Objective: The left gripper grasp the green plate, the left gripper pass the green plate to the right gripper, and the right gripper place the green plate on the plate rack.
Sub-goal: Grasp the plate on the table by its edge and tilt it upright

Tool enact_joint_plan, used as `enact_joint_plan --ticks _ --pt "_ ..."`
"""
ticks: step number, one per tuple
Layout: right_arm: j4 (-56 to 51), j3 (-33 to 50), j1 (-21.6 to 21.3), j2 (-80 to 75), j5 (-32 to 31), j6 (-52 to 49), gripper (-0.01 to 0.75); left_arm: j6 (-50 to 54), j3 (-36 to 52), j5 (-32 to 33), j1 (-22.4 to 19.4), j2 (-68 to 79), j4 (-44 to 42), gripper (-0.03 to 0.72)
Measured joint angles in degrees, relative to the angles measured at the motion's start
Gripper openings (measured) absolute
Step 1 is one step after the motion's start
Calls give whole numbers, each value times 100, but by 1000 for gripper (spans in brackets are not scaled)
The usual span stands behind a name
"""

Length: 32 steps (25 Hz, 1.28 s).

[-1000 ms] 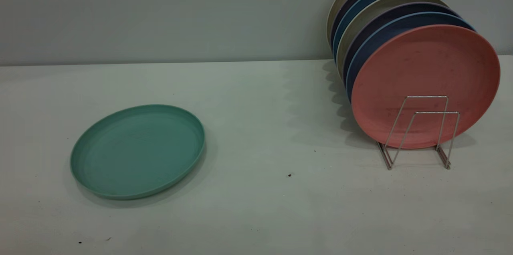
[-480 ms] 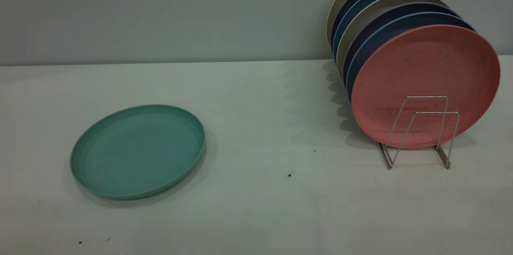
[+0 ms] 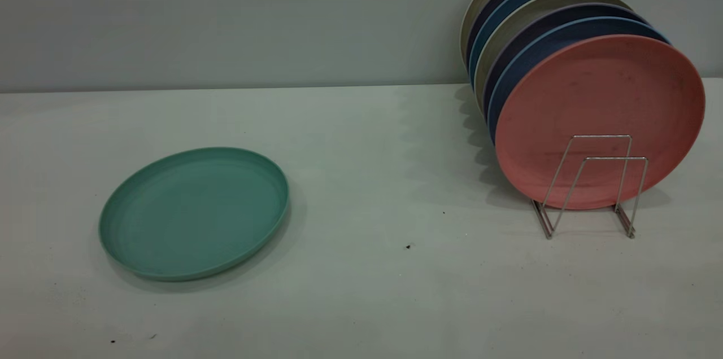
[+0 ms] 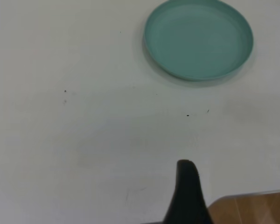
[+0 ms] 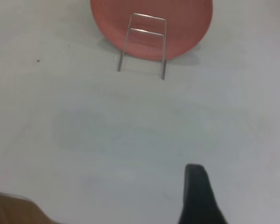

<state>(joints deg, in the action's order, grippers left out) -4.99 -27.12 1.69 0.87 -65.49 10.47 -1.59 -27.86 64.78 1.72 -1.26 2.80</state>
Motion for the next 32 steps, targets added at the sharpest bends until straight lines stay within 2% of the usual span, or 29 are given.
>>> enact_joint_plan --ticks 18,22,26,32 --pt "25 -50 0 0 100 13 483 -36 0 0 0 0 31 575" --pt "1 -110 0 -168 775 122 483 -47 -23 -56 0 0 49 560" --pt "-96 -121 0 -891 1558 291 483 319 -92 -583 0 131 49 556" --pt "-793 -126 0 -2423 2503 1071 483 723 -99 -1413 0 1641 89 555"
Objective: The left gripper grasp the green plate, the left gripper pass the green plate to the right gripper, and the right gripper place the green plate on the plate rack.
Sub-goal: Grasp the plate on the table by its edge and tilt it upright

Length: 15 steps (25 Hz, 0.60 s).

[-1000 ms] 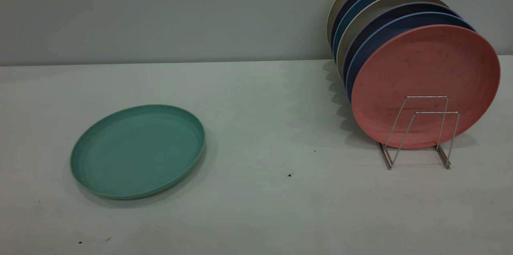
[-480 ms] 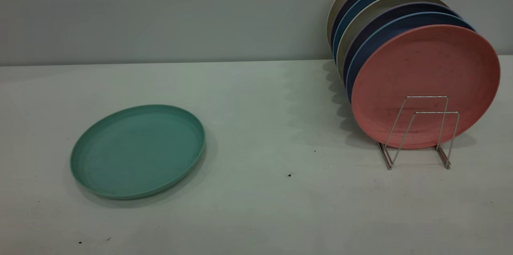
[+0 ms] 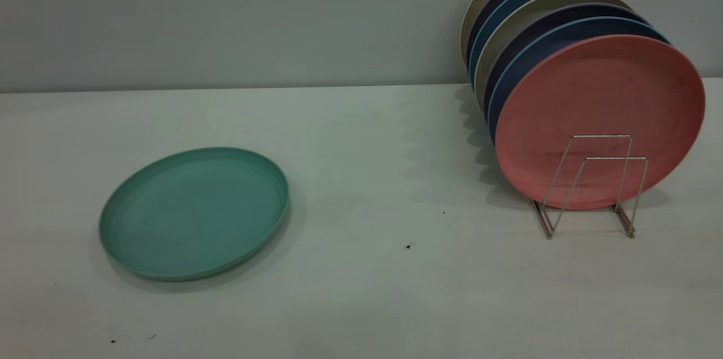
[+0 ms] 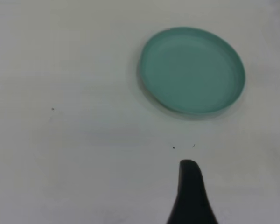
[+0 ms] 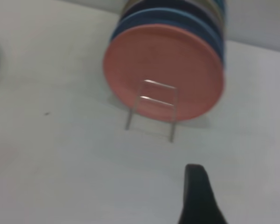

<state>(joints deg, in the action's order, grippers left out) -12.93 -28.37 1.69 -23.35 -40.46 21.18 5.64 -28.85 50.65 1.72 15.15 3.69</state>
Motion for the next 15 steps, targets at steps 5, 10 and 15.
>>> enact_joint_plan --ticks 5,10,15 --pt "-747 -40 0 -1261 499 813 483 -118 0 -858 0 1816 161 555" --pt "-1275 -332 0 -2218 711 1265 483 -564 -18 -1585 0 3530 617 555" --pt "-1615 -437 0 -3017 1032 1570 483 -1121 -390 -2117 0 5110 1197 555"
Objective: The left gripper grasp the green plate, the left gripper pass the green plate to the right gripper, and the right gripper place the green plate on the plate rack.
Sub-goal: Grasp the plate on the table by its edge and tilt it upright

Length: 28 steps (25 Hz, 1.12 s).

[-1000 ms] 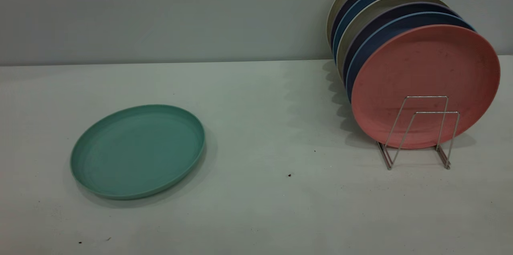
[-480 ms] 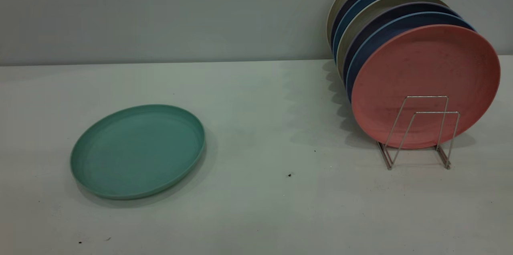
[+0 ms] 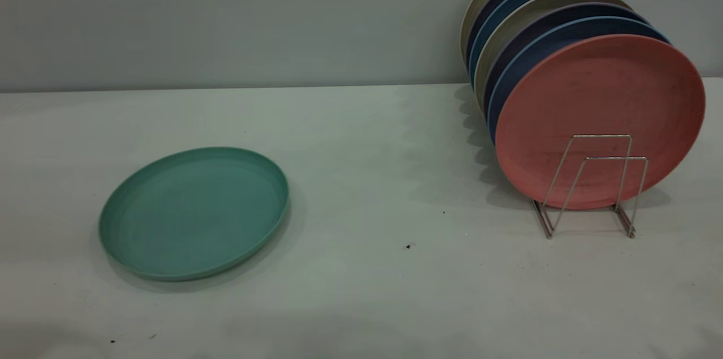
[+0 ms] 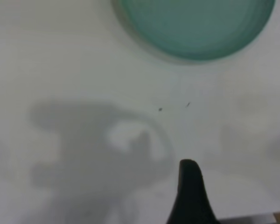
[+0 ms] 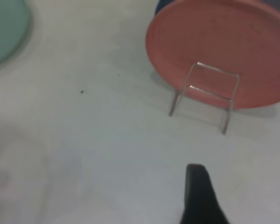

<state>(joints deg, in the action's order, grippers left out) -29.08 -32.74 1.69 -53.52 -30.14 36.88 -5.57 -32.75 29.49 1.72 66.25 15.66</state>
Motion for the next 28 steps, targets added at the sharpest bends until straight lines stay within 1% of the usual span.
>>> enact_joint_plan --ticks 3,9,11,13,16,19,24,28 --pt "-329 -12 5 -432 243 287 483 -331 -408 -235 0 893 319 550" --pt "-1096 -19 5 -1033 440 1072 483 -821 -1177 -549 0 2608 884 532" --pt "-1285 -19 5 -1119 446 1279 483 -963 -1360 -631 -63 3068 1127 529" --pt "-1412 -19 5 -1154 446 1388 483 -1125 -1510 -697 -216 3419 1382 529" --pt "-1498 -19 5 -1154 451 1467 483 -1534 -1594 -737 -586 3820 1902 527" --pt "-1522 -21 5 -1154 451 1477 483 -2174 -1624 -742 -834 4105 2522 527" --pt "-1542 -26 5 -1154 451 1504 483 -2909 -1623 -889 -894 4508 3434 527" --pt "-1542 -28 5 -1154 447 1509 483 -3031 -1629 -1073 -894 4817 3676 526"
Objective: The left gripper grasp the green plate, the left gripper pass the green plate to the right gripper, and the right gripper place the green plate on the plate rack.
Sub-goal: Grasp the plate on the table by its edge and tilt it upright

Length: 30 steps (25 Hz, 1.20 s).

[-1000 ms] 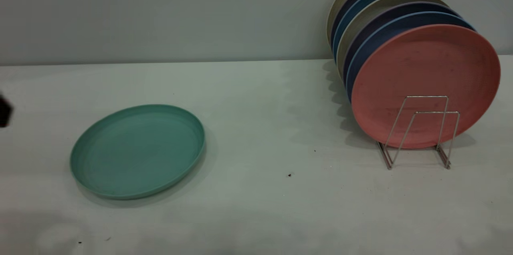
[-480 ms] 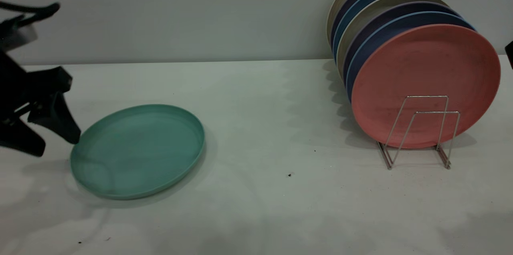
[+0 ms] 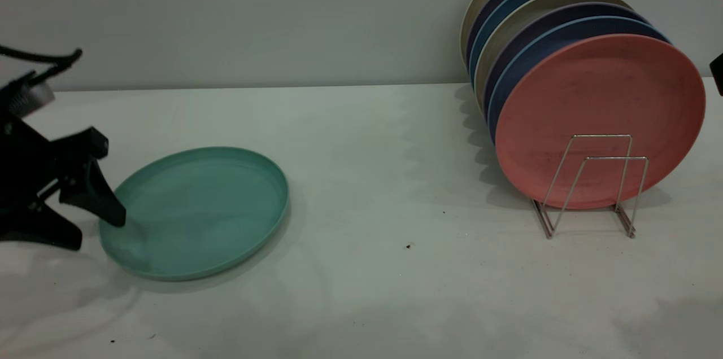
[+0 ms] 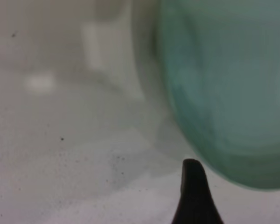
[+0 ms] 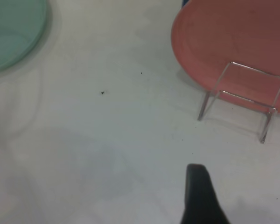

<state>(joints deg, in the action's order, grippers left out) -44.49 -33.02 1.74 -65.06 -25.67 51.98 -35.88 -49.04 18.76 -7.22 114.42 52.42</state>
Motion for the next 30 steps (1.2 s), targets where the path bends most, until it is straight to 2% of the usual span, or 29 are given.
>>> enact_joint_plan --ticks 10,16,25,30 --pt "-5 0 0 0 0 0 483 -121 -53 -588 0 482 512 526" --pt "-5 0 0 0 0 0 483 -848 -53 -781 0 853 1263 515" --pt "-5 0 0 0 -2 0 483 -2904 -58 -652 0 926 3279 407" --pt "-5 0 0 0 -2 0 483 -3754 -58 -481 0 943 4226 323"
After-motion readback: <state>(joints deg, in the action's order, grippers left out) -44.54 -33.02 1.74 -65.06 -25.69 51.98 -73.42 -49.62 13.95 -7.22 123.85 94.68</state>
